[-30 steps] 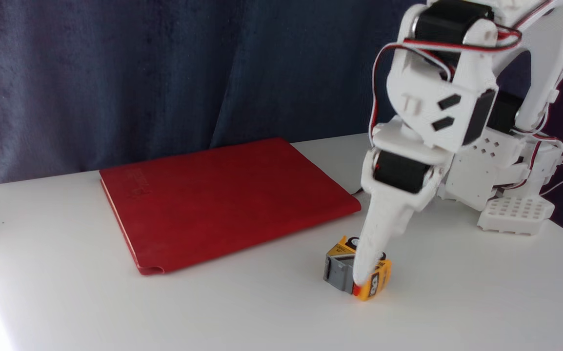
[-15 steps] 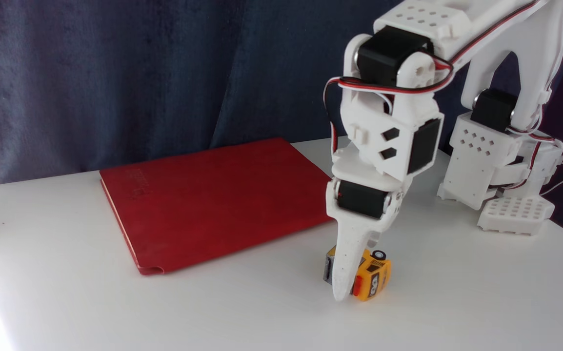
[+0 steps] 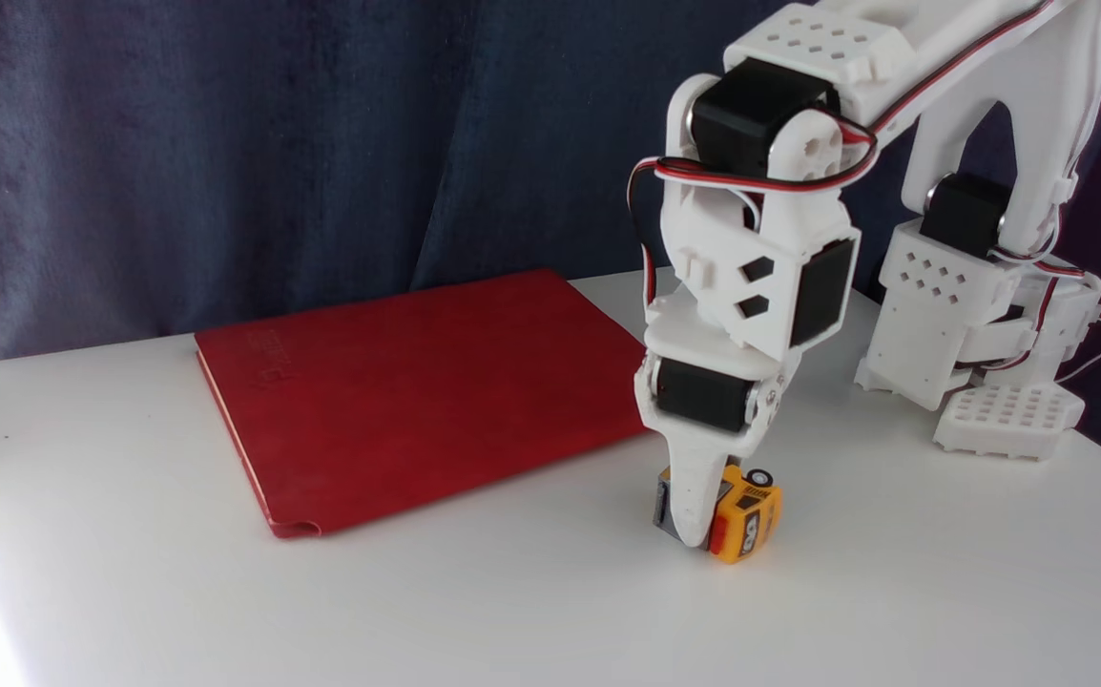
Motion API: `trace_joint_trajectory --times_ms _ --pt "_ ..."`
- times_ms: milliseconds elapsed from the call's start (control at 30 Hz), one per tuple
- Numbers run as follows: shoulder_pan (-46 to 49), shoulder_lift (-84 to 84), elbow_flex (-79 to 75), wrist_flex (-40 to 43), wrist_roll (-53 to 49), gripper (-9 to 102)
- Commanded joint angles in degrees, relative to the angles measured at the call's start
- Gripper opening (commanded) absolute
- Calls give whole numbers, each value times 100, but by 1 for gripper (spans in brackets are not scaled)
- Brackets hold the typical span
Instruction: Grasp a toy truck onto the red notebook.
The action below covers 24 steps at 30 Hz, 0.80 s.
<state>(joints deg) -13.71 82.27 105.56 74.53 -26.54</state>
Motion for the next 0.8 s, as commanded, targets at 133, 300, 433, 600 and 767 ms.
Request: trace_joint_trajectory --times_ms 133,300,433,600,767 --pt "-44 1116 615 264 -62 0" --pt "176 3612 510 1767 -527 0" --pt "1028 3727 -1230 2839 -905 0" --pt "2575 1969 -3226 2892 -1345 0" --pt "3516 483 -3744 2795 -1819 0"
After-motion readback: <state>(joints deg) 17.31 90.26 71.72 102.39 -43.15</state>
